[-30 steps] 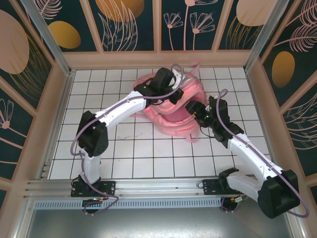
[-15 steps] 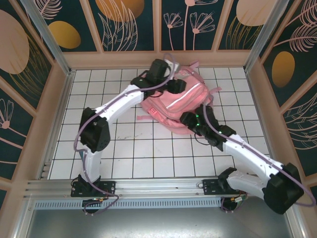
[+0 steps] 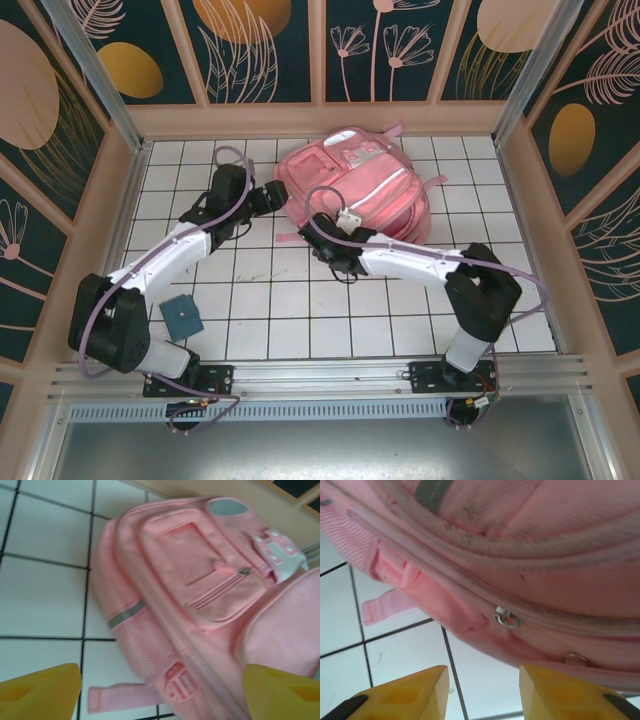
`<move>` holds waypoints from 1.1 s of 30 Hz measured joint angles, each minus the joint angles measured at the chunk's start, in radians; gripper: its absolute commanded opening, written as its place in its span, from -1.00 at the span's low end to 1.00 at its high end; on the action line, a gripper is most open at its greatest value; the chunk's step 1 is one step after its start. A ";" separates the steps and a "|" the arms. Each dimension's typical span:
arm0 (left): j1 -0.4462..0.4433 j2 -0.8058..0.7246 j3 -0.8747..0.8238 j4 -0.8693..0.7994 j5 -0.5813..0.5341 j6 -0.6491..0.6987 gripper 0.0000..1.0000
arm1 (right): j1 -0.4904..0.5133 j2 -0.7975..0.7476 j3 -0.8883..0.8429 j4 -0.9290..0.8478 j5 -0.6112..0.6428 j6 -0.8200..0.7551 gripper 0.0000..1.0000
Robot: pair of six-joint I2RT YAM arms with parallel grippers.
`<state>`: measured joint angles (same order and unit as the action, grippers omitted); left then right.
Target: Pack books, pencil case, and school supplies into a backpack
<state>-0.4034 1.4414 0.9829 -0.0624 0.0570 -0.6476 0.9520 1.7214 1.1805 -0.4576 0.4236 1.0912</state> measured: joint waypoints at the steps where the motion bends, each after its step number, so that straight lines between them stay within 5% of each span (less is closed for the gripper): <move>1: 0.005 -0.013 -0.029 0.004 -0.007 -0.012 0.69 | 0.000 0.025 0.023 -0.017 0.013 0.022 -0.15; 20: 0.026 -0.132 -0.169 0.045 -0.029 -0.076 0.78 | -0.027 0.196 0.149 -0.117 0.129 0.121 -0.30; 33: 0.026 -0.132 -0.187 0.076 0.021 -0.109 0.77 | 0.002 0.201 0.167 -0.202 0.269 0.146 -0.85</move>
<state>-0.3775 1.3090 0.7963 0.0135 0.0776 -0.7563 0.9539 1.9224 1.3476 -0.6594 0.6930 1.2369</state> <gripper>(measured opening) 0.889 0.091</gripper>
